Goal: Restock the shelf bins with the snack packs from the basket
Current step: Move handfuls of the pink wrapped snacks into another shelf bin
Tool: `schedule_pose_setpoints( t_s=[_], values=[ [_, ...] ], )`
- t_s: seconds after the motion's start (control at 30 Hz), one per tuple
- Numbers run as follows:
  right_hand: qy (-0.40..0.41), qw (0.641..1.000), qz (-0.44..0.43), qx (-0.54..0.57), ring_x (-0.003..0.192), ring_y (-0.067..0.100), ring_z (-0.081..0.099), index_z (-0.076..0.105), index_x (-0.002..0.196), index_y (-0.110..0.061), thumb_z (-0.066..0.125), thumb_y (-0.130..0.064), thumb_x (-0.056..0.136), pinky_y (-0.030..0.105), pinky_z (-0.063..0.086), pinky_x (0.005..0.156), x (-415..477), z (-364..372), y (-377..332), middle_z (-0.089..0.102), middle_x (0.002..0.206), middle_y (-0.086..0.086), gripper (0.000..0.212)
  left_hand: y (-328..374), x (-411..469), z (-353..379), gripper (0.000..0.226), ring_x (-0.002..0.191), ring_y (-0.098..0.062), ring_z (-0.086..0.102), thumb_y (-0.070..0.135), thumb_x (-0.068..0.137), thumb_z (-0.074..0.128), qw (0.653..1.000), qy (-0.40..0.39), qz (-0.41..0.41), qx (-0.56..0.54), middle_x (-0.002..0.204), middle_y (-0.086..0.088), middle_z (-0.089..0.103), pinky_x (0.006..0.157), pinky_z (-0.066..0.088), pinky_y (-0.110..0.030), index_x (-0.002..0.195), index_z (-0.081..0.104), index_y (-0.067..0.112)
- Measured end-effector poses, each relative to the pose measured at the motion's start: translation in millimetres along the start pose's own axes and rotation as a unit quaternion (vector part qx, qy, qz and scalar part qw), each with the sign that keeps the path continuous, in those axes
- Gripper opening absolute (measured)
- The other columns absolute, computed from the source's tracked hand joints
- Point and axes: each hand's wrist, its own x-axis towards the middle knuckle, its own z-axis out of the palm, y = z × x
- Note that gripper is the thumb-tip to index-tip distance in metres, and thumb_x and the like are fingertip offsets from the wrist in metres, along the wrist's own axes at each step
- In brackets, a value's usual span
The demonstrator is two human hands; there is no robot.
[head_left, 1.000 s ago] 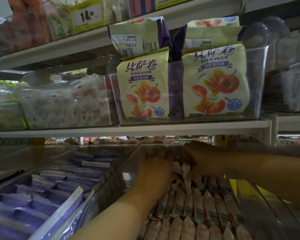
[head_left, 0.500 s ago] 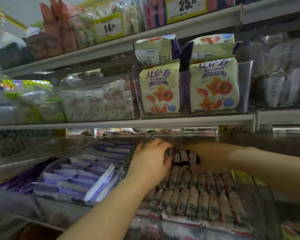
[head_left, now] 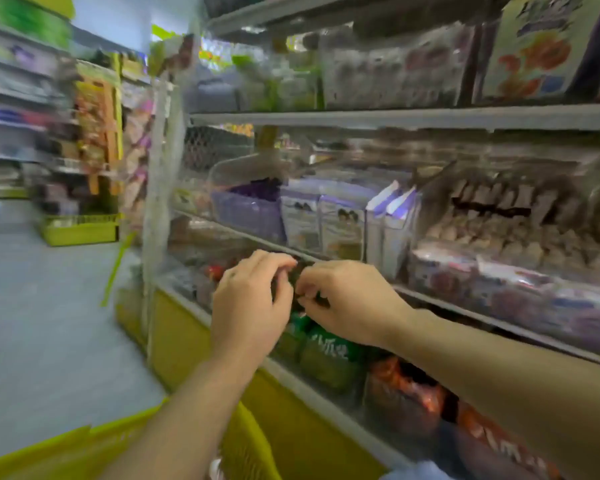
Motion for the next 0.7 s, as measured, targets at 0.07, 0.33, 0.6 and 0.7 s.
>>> schedule_pose_setpoints(
  t_s=[0.07, 0.33, 0.6, 0.7],
  values=[
    [-0.037, 0.999, -0.012, 0.037, 0.093, 0.021, 0.063, 0.063, 0.097, -0.027, 0.05, -0.034, 0.087, 0.034, 0.049, 0.07, 8, 47, -28, 0.067, 0.096, -0.006, 0.018, -33, -35, -21, 0.021, 0.083, -0.026, 0.064, 0.013, 0.082, 0.054, 0.998, -0.025, -0.044, 0.026, 0.091, 0.001, 0.067, 0.073, 0.052, -0.039, 0.097, 0.069, 0.018],
    [-0.306, 0.942, -0.024, 0.135, 0.099, 0.021, 0.062, 0.062, 0.109, -0.027, 0.054, -0.037, 0.089, 0.03, 0.048, 0.072, 6, 250, -105, 0.068, 0.106, -0.005, 0.023, -161, -186, -59, 0.019, 0.097, -0.02, 0.061, 0.018, 0.092, 0.054, 0.934, -0.182, -0.279, 0.131, 0.105, 0.004, 0.065, 0.081, 0.05, -0.04, 0.106, 0.065, 0.025],
    [-0.516, 0.848, 0.028, 0.116, 0.124, 0.024, 0.048, 0.047, 0.136, -0.016, 0.055, -0.026, 0.095, 0.035, 0.043, 0.096, -38, 394, -98, 0.049, 0.14, 0.006, 0.043, -238, -306, -24, 0.03, 0.109, -0.022, 0.059, 0.033, 0.098, 0.048, 0.741, -0.441, -0.497, 0.096, 0.128, 0.0, 0.059, 0.086, 0.053, -0.041, 0.125, 0.058, 0.025],
    [-0.519, 0.846, 0.042, 0.11, 0.123, 0.025, 0.046, 0.044, 0.138, -0.016, 0.049, -0.024, 0.097, 0.036, 0.043, 0.098, -42, 425, -100, 0.046, 0.138, 0.008, 0.041, -259, -335, -10, 0.035, 0.117, -0.024, 0.055, 0.025, 0.099, 0.05, 0.669, -0.521, -0.526, 0.067, 0.137, -0.004, 0.053, 0.093, 0.049, -0.039, 0.133, 0.05, 0.022]
  ],
)
